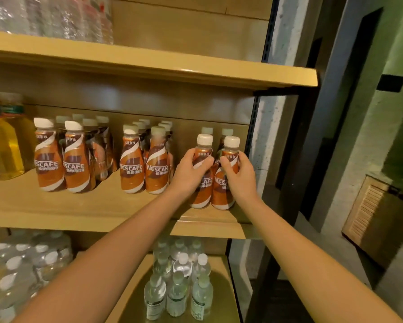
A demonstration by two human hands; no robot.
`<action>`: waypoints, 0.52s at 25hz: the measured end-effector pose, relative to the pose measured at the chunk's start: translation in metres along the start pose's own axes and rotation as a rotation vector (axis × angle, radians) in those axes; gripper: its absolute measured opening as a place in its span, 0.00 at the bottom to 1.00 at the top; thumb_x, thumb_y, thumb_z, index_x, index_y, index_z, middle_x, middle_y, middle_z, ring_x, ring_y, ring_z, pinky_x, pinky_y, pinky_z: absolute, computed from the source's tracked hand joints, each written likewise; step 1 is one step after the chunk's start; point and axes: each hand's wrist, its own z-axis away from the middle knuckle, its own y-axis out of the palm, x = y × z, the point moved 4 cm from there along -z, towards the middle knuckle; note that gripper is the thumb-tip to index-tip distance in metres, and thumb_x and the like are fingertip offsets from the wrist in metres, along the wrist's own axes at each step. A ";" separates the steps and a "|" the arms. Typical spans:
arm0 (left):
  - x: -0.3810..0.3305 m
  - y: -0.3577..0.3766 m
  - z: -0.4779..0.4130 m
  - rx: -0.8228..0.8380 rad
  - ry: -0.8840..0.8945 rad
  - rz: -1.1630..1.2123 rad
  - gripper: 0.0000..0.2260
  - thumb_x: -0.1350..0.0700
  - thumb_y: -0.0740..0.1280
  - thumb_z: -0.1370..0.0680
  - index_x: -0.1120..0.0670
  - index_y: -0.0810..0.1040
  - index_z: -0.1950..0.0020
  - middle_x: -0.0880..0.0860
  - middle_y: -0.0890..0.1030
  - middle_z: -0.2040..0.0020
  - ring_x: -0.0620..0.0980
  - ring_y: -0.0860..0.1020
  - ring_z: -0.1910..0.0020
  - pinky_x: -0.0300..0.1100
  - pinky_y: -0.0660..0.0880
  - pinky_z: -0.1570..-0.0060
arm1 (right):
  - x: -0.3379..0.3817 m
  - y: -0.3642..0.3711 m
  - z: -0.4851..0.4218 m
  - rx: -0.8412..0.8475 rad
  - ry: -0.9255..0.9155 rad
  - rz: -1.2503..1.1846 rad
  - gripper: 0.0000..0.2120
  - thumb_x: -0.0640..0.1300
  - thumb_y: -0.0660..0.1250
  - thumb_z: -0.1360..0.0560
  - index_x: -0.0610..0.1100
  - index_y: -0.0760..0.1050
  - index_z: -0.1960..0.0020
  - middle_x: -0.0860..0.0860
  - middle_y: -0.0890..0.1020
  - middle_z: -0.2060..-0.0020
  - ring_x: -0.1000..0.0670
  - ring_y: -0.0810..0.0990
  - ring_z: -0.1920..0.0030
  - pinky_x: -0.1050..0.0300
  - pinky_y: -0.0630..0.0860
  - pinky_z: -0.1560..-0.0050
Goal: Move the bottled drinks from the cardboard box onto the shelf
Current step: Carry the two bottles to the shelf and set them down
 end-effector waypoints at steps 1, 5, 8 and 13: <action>0.004 -0.002 0.005 0.005 -0.009 -0.015 0.25 0.49 0.65 0.23 0.53 0.64 0.28 0.48 0.75 0.39 0.46 0.74 0.39 0.44 0.72 0.40 | -0.006 -0.002 0.005 0.033 0.033 -0.007 0.27 0.51 0.66 0.25 0.45 0.64 0.30 0.52 0.77 0.42 0.54 0.77 0.42 0.51 0.75 0.38; 0.038 -0.009 0.036 0.081 0.005 -0.469 0.24 0.44 0.68 0.27 0.53 0.70 0.35 0.45 0.76 0.44 0.43 0.75 0.47 0.40 0.72 0.45 | -0.042 -0.017 0.036 0.137 0.053 0.559 0.28 0.68 0.62 0.31 0.50 0.73 0.40 0.56 0.80 0.50 0.54 0.79 0.48 0.53 0.76 0.47; 0.060 -0.010 0.033 0.089 0.024 -0.751 0.21 0.36 0.64 0.29 0.51 0.76 0.47 0.49 0.80 0.50 0.48 0.78 0.52 0.48 0.77 0.50 | -0.054 -0.015 0.037 0.208 -0.006 0.945 0.31 0.73 0.52 0.30 0.49 0.77 0.48 0.49 0.82 0.51 0.47 0.79 0.47 0.49 0.74 0.44; 0.072 -0.005 0.004 0.065 -0.024 -0.906 0.23 0.34 0.59 0.28 0.54 0.76 0.52 0.53 0.79 0.54 0.52 0.77 0.55 0.51 0.77 0.53 | -0.058 -0.008 0.018 0.257 0.092 1.093 0.35 0.68 0.49 0.25 0.42 0.70 0.35 0.43 0.75 0.37 0.42 0.70 0.35 0.47 0.64 0.36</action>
